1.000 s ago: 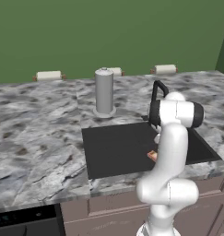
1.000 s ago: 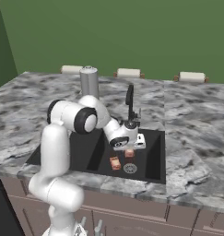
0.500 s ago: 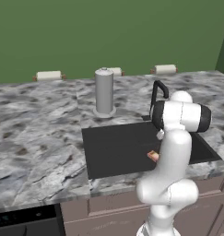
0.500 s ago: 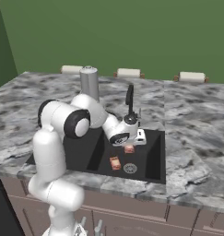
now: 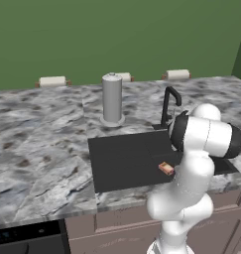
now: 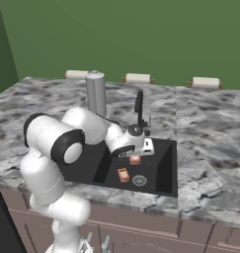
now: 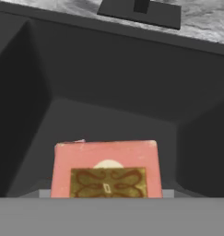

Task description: Pick up the bar soap and bar soap from the sink, and place them back in the cabinet, and close the cabinet doors.

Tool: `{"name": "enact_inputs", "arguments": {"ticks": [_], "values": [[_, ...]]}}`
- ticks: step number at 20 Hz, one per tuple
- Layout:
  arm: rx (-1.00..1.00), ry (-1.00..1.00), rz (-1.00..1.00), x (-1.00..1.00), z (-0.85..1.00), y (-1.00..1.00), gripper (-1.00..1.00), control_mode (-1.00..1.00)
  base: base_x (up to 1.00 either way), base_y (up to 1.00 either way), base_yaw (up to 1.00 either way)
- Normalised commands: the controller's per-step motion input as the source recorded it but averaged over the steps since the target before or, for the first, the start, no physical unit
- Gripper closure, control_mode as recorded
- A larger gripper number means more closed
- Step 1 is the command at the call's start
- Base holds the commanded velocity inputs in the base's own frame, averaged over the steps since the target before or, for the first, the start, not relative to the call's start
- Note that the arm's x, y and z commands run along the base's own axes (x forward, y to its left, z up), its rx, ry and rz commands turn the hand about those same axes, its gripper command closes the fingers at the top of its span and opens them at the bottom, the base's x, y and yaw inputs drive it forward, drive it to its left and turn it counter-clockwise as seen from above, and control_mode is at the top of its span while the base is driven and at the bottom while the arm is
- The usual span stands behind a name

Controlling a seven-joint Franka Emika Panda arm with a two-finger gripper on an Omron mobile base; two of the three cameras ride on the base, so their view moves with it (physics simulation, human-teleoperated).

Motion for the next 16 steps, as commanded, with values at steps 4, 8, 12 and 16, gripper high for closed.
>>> {"name": "enact_inputs", "arguments": {"ticks": [4, 8, 12, 16], "values": [[0.0, -0.07, -0.04, -0.44, 0.47, 0.26, 1.0, -1.0, 0.0, 0.0, 0.0], [0.0, -0.05, -0.1, -0.42, 0.52, 0.38, 1.0, -1.0, 0.0, 0.0, 0.0], [0.0, -0.02, -0.14, -0.35, 0.62, 0.35, 1.0, -1.0, 0.0, 0.0, 0.0], [0.0, 0.0, -0.12, -0.35, 0.67, 0.26, 1.0, -1.0, 0.0, 0.0, 0.0]]}}
